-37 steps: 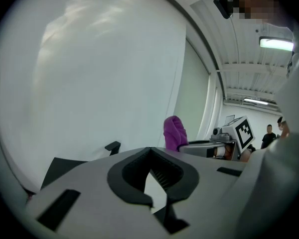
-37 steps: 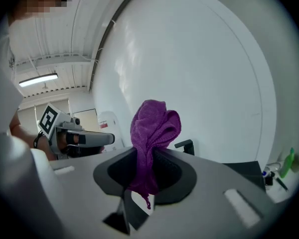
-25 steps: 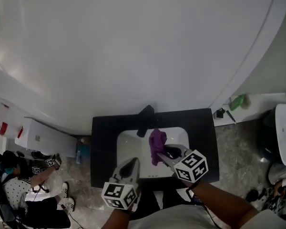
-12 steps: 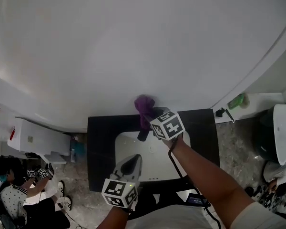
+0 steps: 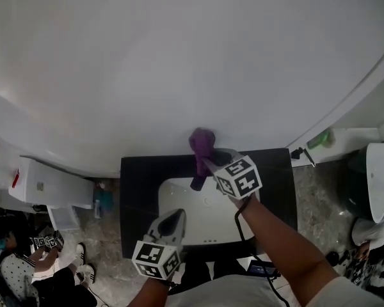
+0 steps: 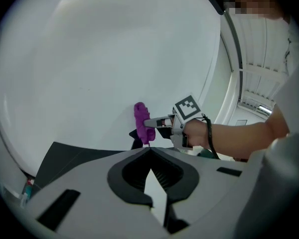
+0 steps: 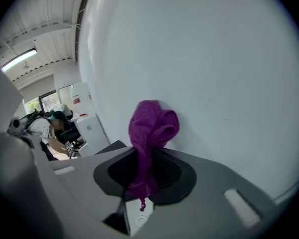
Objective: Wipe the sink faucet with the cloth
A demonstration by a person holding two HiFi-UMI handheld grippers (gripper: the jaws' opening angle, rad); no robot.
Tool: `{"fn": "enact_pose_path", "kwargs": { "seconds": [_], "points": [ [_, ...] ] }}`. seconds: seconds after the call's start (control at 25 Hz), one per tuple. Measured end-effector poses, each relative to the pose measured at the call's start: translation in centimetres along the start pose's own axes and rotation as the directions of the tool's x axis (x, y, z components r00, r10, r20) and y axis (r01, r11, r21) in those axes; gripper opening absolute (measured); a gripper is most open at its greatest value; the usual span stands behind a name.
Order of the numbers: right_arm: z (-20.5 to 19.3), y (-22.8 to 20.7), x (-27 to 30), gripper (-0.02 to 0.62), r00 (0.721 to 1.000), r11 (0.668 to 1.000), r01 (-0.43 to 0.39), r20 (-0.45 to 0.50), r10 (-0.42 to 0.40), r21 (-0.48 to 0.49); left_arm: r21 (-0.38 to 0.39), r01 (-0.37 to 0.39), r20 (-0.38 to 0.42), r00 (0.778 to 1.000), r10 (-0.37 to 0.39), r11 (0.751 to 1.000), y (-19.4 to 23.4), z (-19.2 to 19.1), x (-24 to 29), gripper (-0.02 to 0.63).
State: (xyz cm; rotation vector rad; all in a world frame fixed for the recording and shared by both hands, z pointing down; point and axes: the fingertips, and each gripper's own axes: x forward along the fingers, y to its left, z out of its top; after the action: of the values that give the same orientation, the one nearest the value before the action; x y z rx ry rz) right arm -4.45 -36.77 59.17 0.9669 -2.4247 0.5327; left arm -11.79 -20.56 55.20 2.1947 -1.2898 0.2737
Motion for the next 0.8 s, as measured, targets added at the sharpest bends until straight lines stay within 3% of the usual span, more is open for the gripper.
{"fn": "enact_pose_path", "kwargs": {
  "seconds": [0.08,0.16,0.24,0.36,0.44,0.6,0.8],
  "points": [
    [-0.2,-2.3,0.6,0.078,0.999,0.998,0.035,-0.027,-0.033,0.045,0.001,0.005,0.000,1.000,-0.005,1.000,0.0,-0.2,-0.3,0.006],
    [-1.2,-1.3,0.9,0.077,0.999,0.999,0.021,-0.035,-0.019,0.034,0.004,0.019,-0.001,1.000,-0.019,1.000,-0.1,-0.9,-0.5,0.006],
    [-2.9,2.5,0.9,0.076,0.998,0.999,-0.051,-0.049,0.050,-0.008,0.003,0.028,-0.002,1.000,-0.028,1.000,-0.2,-1.3,-0.5,0.006],
    [-7.8,8.8,1.0,0.077,0.973,0.982,-0.182,-0.154,0.174,-0.043,-0.001,0.031,-0.004,1.000,-0.031,1.000,-0.2,-1.2,-0.7,0.006],
    [-9.6,8.6,1.2,0.077,0.976,0.987,-0.154,-0.162,0.144,-0.052,0.005,0.032,-0.008,0.999,-0.032,0.999,-0.3,-0.8,-0.9,0.006],
    [-8.2,3.0,2.7,0.078,0.991,0.997,-0.025,-0.133,0.014,-0.076,0.007,0.033,-0.011,0.999,-0.033,0.999,0.1,-1.0,-1.1,0.006],
    [-9.3,5.1,3.1,0.075,0.986,0.992,-0.084,-0.152,0.069,-0.094,0.001,0.034,-0.021,0.999,-0.034,0.999,-0.5,-2.0,-0.8,0.006]
  ]
}}
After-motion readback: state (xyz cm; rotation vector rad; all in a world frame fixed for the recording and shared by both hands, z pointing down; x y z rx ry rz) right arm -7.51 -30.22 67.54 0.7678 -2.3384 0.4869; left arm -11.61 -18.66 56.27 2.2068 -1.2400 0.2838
